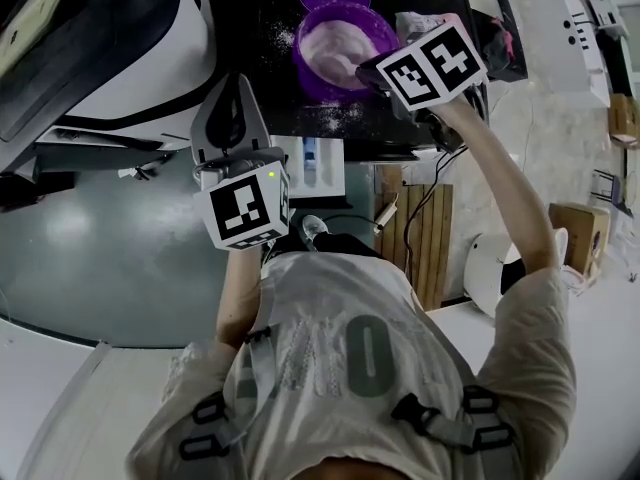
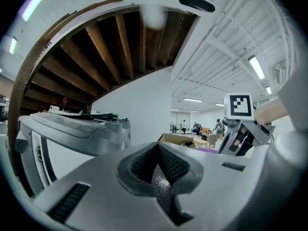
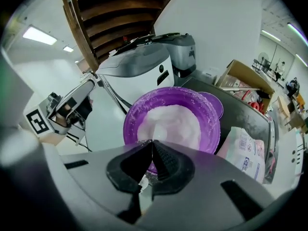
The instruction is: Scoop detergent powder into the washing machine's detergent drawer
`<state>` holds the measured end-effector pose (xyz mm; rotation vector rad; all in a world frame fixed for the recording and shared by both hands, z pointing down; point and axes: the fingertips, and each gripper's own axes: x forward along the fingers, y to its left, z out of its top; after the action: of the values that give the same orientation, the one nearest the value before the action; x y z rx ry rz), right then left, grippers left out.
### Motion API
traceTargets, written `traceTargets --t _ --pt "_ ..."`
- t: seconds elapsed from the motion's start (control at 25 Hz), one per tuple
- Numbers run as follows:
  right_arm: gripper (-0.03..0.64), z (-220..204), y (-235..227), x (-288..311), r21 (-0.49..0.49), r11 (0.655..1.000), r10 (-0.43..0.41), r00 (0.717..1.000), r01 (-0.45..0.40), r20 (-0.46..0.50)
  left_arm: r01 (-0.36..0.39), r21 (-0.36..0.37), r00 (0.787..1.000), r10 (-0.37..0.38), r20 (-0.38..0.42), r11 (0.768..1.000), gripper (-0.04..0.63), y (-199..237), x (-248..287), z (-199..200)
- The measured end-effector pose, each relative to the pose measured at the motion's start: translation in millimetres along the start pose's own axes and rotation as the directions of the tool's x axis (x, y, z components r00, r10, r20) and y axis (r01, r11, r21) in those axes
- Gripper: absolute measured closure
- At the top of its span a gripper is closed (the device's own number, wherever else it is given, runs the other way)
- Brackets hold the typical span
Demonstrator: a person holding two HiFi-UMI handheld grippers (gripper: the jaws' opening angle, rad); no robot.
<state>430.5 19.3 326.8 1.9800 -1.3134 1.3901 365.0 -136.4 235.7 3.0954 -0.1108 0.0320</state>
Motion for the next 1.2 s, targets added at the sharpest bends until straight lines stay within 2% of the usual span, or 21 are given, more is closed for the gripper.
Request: traceTargets --t 0.16,0.28,0.36,0.48,0.56,0.68,0.92,1.12,1.2 --pt "0.607 -1 5 4 0.083 0.994 0.076 0.997 -0.076 0.000 -0.011 -0.010 1.000 0.011 0.001 1.000 0.575 5 -3 -1" --pt "0.607 2 6 2 0.185 0.971 0.143 0.989 -0.148 0.043 -0.014 -0.015 1.000 0.014 0.004 1.000 0.575 6 -4 -1" --pt "0.607 5 8 -1 0.271 0.937 0.199 0.975 -0.219 0.098 -0.017 -0.012 1.000 0.017 0.005 1.000 0.574 7 -6 0" --pt "0.607 9 8 -8 0.395 0.861 0.263 0.944 -0.322 0.197 -0.017 0.041 1.000 0.017 0.021 0.999 0.575 4 -7 6" --pt "0.607 9 4 -12 0.459 0.814 0.265 0.930 -0.357 0.253 -0.013 0.066 1.000 0.011 0.024 0.998 0.575 2 -7 9" --pt "0.606 8 -3 -19 0.513 0.768 0.240 0.914 -0.385 0.327 -0.008 0.076 0.999 0.004 0.040 0.997 0.575 1 -7 14" --pt "0.607 8 -2 -33 0.569 0.635 0.199 0.822 -0.523 0.534 0.011 0.103 0.999 -0.016 0.047 0.995 0.574 -6 -7 20" --pt "0.607 1 1 -47 0.581 0.488 0.113 0.707 -0.651 0.698 0.047 0.115 0.997 -0.054 0.055 0.992 0.574 -17 -3 24" --pt "0.607 -7 2 -53 0.575 0.439 0.070 0.664 -0.690 0.744 0.068 0.114 0.996 -0.075 0.052 0.991 0.575 -25 -1 22"
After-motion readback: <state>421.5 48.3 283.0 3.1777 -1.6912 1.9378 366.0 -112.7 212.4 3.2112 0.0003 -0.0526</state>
